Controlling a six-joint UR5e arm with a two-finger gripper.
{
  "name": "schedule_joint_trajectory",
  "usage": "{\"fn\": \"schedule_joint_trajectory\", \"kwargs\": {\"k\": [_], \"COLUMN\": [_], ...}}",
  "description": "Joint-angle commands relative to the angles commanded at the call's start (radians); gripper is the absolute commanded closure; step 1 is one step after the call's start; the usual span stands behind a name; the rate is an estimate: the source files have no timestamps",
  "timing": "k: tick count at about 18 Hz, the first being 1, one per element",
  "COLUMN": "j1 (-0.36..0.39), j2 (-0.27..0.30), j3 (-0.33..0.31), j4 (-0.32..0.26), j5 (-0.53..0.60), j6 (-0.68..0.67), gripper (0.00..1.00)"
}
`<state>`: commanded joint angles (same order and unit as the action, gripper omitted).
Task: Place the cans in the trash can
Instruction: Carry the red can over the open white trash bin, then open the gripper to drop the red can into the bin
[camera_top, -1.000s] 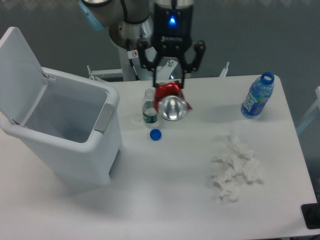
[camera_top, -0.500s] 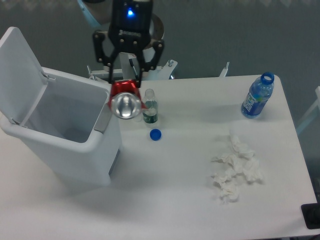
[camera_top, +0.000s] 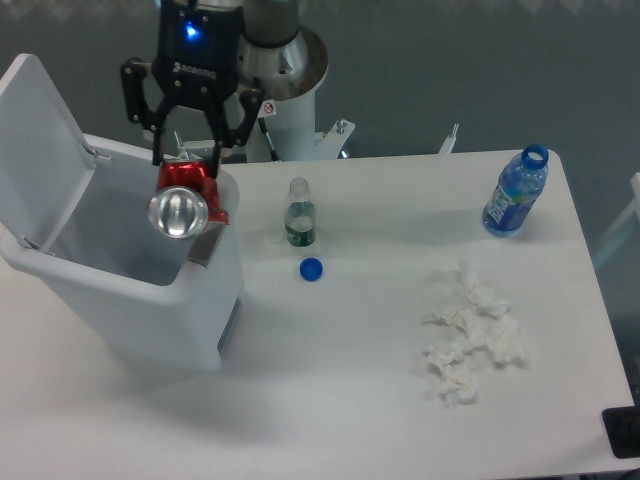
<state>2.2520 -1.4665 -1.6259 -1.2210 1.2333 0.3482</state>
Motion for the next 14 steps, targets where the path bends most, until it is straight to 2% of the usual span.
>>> {"fn": "schedule_joint_trajectory", "kwargs": {"k": [7, 14], "j1": [-0.045, -0.054], "j2": [-0.005, -0.009], "j3": [-0.023, -0.025], "j4": [0.000, 0.000], "j5": [0.002, 0.003], "j6": [0.000, 0.000], "gripper": [0.43, 0.43]}}
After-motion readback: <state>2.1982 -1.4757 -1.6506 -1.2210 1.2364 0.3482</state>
